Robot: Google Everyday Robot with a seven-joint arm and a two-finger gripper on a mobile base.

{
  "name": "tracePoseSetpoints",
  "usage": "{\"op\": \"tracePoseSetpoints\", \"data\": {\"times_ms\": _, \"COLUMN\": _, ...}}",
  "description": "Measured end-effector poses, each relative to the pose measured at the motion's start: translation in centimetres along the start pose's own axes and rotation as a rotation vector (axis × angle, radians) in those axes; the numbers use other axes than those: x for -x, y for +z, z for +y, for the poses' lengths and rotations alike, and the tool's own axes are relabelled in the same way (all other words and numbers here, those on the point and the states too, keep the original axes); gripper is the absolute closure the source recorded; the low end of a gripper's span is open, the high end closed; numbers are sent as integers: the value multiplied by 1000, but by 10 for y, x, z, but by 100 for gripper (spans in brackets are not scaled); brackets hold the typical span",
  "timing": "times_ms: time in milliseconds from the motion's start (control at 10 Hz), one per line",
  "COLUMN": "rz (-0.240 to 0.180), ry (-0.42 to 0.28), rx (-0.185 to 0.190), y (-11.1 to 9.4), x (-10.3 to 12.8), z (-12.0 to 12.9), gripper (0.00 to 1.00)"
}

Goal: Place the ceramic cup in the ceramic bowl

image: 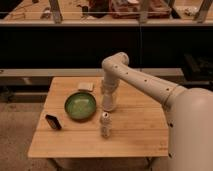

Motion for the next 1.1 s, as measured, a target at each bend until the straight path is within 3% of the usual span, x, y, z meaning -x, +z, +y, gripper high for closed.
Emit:
{"op": "tracePoseSetpoints", "data": {"times_ms": 300, "rz": 15, "ry": -81, "rx": -53, "y": -2, "x": 44, "z": -50, "gripper": 89}}
{"op": "tracePoseSetpoints", "data": {"times_ms": 500, "rz": 25, "ry": -112, "rx": -78, "y": 1, "x": 58, "z": -64, "gripper": 89}}
{"op": "tracePoseSetpoints", "data": {"times_ms": 800, "rz": 20, "ry": -145, "rx": -89, "y": 10, "x": 66, "z": -80, "gripper": 72}}
{"op": "tracePoseSetpoints", "data": {"times_ms": 1100, "rz": 18, "ry": -216, "rx": -115, "y": 27, "x": 93, "z": -108, "gripper": 68}}
